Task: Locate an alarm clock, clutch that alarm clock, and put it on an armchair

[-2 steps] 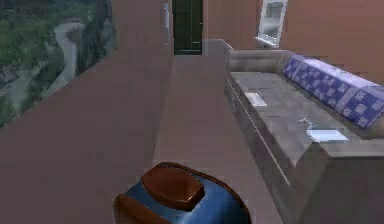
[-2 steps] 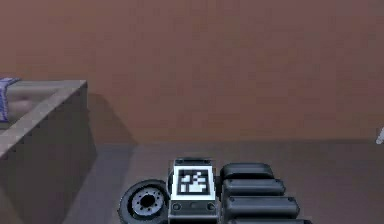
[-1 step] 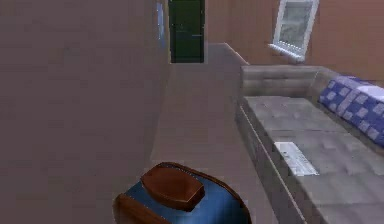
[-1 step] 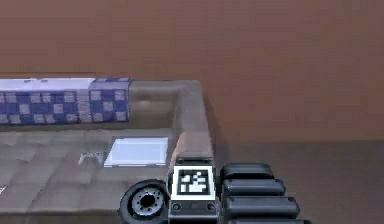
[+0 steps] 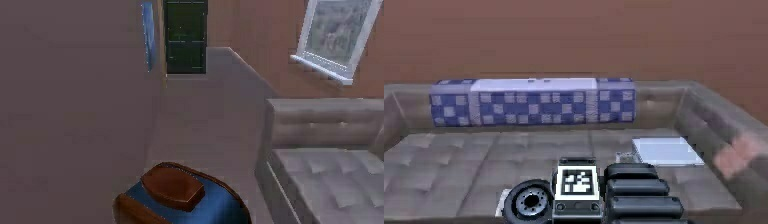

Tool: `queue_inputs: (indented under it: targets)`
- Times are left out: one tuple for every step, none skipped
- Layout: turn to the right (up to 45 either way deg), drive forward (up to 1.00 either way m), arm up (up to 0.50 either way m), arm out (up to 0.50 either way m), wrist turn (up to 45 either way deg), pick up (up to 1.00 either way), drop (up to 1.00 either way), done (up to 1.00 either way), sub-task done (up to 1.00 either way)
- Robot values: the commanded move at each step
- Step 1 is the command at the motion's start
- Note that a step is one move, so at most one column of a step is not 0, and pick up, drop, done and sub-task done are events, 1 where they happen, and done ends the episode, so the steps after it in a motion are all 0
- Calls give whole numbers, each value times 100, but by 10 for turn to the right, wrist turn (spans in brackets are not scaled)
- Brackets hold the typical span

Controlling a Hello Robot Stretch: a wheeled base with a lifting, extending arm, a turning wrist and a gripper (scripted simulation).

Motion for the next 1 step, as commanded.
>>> queue_inputs:
  targets:
    - [0,100,0,0,0,0,0,0,0]
